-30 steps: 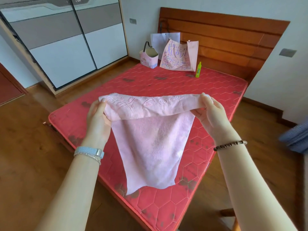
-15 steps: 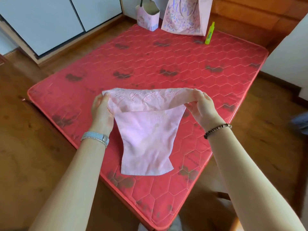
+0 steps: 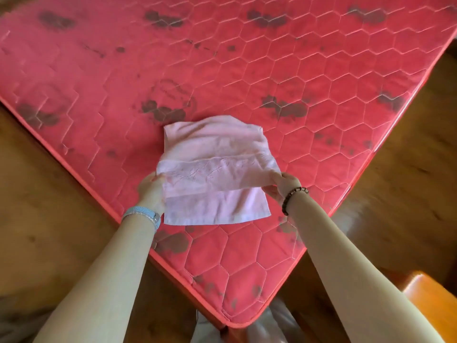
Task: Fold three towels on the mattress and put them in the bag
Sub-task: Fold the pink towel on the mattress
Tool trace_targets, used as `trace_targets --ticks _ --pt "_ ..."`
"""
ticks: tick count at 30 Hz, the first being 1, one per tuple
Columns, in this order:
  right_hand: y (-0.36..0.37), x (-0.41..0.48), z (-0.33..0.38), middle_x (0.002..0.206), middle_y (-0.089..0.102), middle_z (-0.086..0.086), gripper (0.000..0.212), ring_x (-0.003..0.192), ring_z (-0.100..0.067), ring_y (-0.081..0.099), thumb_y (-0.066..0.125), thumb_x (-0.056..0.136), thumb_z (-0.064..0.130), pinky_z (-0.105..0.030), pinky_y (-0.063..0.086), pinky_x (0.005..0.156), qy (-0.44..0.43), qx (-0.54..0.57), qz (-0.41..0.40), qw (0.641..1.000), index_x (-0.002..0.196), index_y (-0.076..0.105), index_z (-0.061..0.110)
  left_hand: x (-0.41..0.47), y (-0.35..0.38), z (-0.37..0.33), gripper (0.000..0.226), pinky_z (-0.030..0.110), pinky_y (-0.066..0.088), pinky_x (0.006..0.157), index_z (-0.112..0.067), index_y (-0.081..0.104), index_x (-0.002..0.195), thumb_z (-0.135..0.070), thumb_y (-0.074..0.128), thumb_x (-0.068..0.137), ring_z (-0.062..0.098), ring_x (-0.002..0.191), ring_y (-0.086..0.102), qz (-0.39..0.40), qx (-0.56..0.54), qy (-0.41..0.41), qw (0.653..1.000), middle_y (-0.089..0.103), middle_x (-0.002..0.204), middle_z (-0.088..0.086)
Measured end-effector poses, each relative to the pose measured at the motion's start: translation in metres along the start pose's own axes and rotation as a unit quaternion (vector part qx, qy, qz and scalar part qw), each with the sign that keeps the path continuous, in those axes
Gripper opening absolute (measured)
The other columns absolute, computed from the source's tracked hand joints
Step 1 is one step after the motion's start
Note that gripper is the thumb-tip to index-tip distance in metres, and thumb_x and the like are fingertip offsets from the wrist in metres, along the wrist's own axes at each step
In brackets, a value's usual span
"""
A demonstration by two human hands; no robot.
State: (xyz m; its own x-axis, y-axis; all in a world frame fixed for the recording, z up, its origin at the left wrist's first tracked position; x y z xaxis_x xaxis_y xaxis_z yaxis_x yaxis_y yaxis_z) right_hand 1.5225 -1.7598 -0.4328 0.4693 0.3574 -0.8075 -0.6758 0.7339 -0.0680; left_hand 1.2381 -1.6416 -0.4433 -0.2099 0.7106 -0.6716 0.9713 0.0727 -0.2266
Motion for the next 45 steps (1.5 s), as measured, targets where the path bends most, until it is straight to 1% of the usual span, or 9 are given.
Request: trace_targets --ticks 3,8,12,16,20,27,34,40,45 --pt "-0.005 0.027 -0.066 0.078 0.061 -0.012 0.009 0.066 -0.025 0.063 0.058 0.094 0.008 -0.037 0.059 0.069 0.055 -0.024 -0.032 0.998 0.087 0.058 0.004 0.02 -0.005 0.066 0.015 0.033 0.045 0.068 -0.012 0.066 0.077 0.001 0.064 0.084 0.023 0.082 0.053 -0.041 0.039 -0.033 0.998 0.061 0.083 0.007" --pt "-0.014 0.04 -0.118 0.084 0.065 -0.021 0.005 0.042 -0.013 0.065 0.051 0.096 0.002 -0.03 0.058 0.05 0.063 -0.017 -0.036 0.997 0.094 0.054 -0.002 0.023 -0.016 0.122 0.028 0.029 0.046 0.074 -0.01 0.071 0.118 -0.013 0.066 0.09 0.019 0.089 0.058 -0.081 0.042 -0.042 0.995 0.065 0.098 0.003" --pt "-0.014 0.042 -0.119 0.09 0.066 -0.021 0.019 0.06 -0.02 0.067 0.05 0.097 0.006 -0.031 0.058 0.062 0.03 -0.063 -0.05 0.996 0.078 0.054 0.006 0.019 -0.017 0.122 0.024 0.027 0.047 0.077 -0.008 0.072 0.113 -0.017 0.061 0.093 0.017 0.089 0.058 -0.09 0.033 0.0 0.995 0.064 0.082 -0.007" --pt "-0.01 0.041 -0.107 0.099 0.06 -0.019 0.018 0.078 -0.03 0.064 0.043 0.097 0.003 -0.035 0.06 0.071 0.015 -0.045 -0.074 0.996 0.108 0.053 -0.005 0.03 -0.022 0.122 0.019 0.039 0.057 0.092 -0.018 0.075 0.103 -0.025 0.06 0.094 0.02 0.1 0.069 -0.105 -0.026 0.002 0.994 0.073 0.096 0.0" --pt "-0.011 0.047 -0.114 0.116 0.056 -0.022 0.036 0.093 -0.025 0.052 0.043 0.099 0.006 -0.04 0.051 0.094 0.01 -0.183 -0.08 0.98 0.131 0.047 -0.009 0.023 -0.022 0.128 0.027 0.043 0.052 0.1 -0.01 0.069 0.12 -0.018 0.052 0.101 0.028 0.113 0.064 -0.152 0.026 0.009 0.988 0.069 0.119 0.01" --pt "-0.016 0.048 -0.127 0.096 0.072 -0.018 0.023 0.093 -0.035 0.069 0.048 0.096 0.021 -0.045 0.056 0.085 -0.012 -0.292 -0.122 0.948 0.088 0.066 0.01 0.019 -0.025 0.137 0.028 0.041 0.05 0.095 -0.005 0.066 0.122 -0.018 0.05 0.103 0.028 0.108 0.06 -0.172 0.103 0.01 0.98 0.065 0.12 0.011" --pt "-0.022 0.037 -0.117 0.076 0.054 0.008 0.015 0.102 -0.03 0.058 0.063 0.087 0.01 -0.031 0.044 0.08 -0.148 -0.354 -0.147 0.912 0.101 0.068 0.006 0.021 -0.024 0.124 0.023 0.038 0.049 0.082 -0.001 0.066 0.113 -0.016 0.058 0.098 0.026 0.095 0.058 -0.106 0.201 0.09 0.97 0.06 0.114 0.012" --pt "-0.028 0.042 -0.121 0.098 0.066 -0.009 0.014 0.096 -0.029 0.059 0.067 0.085 0.013 -0.026 0.036 0.071 -0.146 -0.379 -0.113 0.907 0.097 0.061 0.009 0.015 -0.017 0.121 0.017 0.034 0.038 0.073 -0.008 0.059 0.101 -0.024 0.052 0.101 0.025 0.086 0.051 -0.045 0.222 0.112 0.968 0.057 0.096 0.008" --pt "-0.031 0.045 -0.122 0.087 0.059 -0.005 0.014 0.101 -0.031 0.057 0.065 0.083 0.009 -0.027 0.037 0.073 -0.145 -0.39 -0.102 0.904 0.096 0.061 0.008 0.015 -0.019 0.124 0.021 0.035 0.039 0.072 -0.007 0.06 0.096 -0.027 0.055 0.1 0.027 0.083 0.051 -0.059 0.219 0.11 0.968 0.059 0.092 0.01"
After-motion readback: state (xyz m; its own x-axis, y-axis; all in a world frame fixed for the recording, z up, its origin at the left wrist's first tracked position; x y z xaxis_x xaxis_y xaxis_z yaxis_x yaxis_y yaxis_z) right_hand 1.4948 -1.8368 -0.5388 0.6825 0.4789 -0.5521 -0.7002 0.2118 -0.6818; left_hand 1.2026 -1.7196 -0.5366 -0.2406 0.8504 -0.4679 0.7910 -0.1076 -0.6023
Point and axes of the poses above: each hand's wrist, its own x-axis towards the middle knuckle, its own y-axis out of the palm, z = x × y, the point moved 1 cm from there along x, towards the middle knuckle
